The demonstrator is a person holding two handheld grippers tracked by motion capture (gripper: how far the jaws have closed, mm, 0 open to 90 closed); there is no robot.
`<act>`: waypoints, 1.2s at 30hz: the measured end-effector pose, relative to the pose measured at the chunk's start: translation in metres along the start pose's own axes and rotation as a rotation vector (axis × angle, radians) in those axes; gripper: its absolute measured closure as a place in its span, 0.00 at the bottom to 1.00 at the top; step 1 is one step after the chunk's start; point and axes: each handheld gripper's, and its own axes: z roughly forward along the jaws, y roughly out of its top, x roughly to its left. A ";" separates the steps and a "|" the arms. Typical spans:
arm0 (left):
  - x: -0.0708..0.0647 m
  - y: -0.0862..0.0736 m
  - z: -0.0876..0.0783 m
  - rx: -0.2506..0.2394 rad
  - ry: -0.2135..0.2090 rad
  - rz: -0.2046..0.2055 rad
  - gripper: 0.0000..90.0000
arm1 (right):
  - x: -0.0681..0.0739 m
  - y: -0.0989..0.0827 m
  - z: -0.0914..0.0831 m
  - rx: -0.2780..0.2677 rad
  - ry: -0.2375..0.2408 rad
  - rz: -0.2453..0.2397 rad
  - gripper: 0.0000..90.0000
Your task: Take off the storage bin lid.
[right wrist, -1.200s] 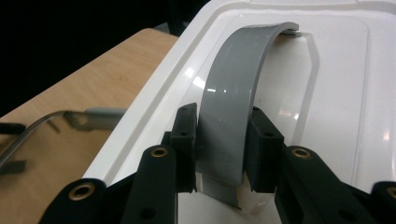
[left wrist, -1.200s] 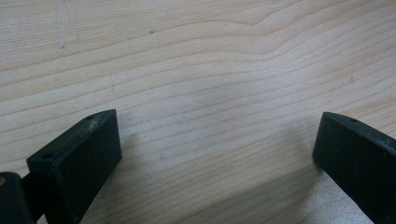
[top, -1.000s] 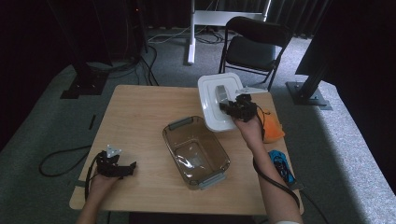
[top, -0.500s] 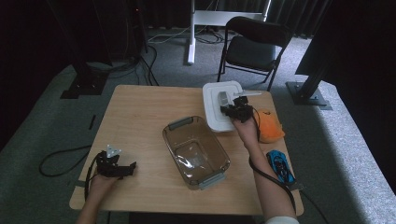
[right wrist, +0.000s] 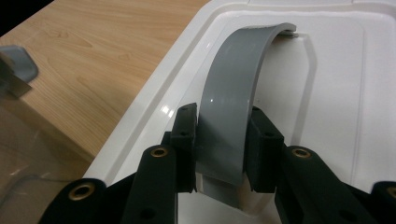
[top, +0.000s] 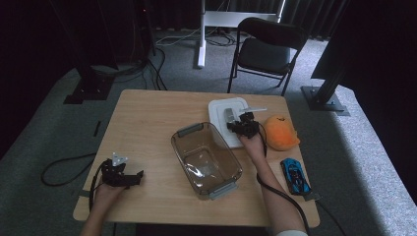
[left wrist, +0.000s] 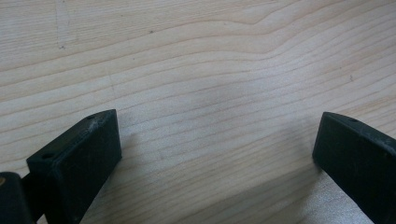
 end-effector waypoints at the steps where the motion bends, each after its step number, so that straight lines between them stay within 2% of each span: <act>1: 0.000 0.000 0.000 0.001 0.000 0.000 0.02 | -0.001 -0.002 0.002 0.001 0.011 0.013 0.76; 7: 0.000 0.000 0.000 0.000 0.000 0.000 0.02 | -0.004 -0.009 0.010 0.017 0.009 0.029 0.76; 20: 0.000 0.000 0.000 0.000 0.000 0.000 0.02 | -0.008 -0.025 0.024 0.090 -0.022 0.007 0.74; 23: 0.000 0.000 0.000 0.000 0.000 0.000 0.02 | -0.009 -0.028 0.026 0.101 -0.027 0.012 0.68; 26: 0.000 0.000 0.000 0.000 0.000 0.000 0.02 | -0.008 -0.028 0.025 0.101 -0.048 0.025 0.56; 27: 0.000 0.000 0.000 0.000 0.000 0.000 0.02 | -0.008 -0.028 0.024 0.094 -0.042 0.030 0.53; 31: 0.000 0.000 0.000 0.000 0.000 0.000 0.02 | -0.006 -0.028 0.021 0.095 -0.061 0.016 0.43; 36: 0.000 0.000 0.000 0.000 0.000 0.000 0.02 | -0.003 -0.026 0.014 0.095 -0.037 0.004 0.35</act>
